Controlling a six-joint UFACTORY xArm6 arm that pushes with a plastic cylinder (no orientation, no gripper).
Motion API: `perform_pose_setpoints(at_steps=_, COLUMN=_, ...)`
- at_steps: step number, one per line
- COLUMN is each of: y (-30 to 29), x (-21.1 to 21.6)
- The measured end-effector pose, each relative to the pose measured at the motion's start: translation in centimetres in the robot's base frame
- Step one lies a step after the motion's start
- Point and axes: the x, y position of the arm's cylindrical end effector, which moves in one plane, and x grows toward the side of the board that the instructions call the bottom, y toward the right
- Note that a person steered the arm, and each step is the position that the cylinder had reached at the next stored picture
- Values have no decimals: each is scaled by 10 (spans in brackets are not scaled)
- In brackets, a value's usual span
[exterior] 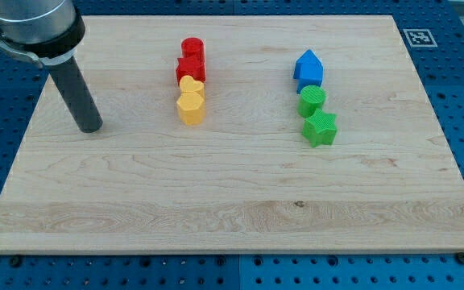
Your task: Separate the yellow blocks from the red blocks
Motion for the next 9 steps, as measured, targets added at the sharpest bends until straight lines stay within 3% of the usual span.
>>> perform_pose_setpoints(at_steps=4, y=5, x=0)
perform_pose_setpoints(at_steps=7, y=196, x=62)
perform_pose_setpoints(at_steps=9, y=227, x=40)
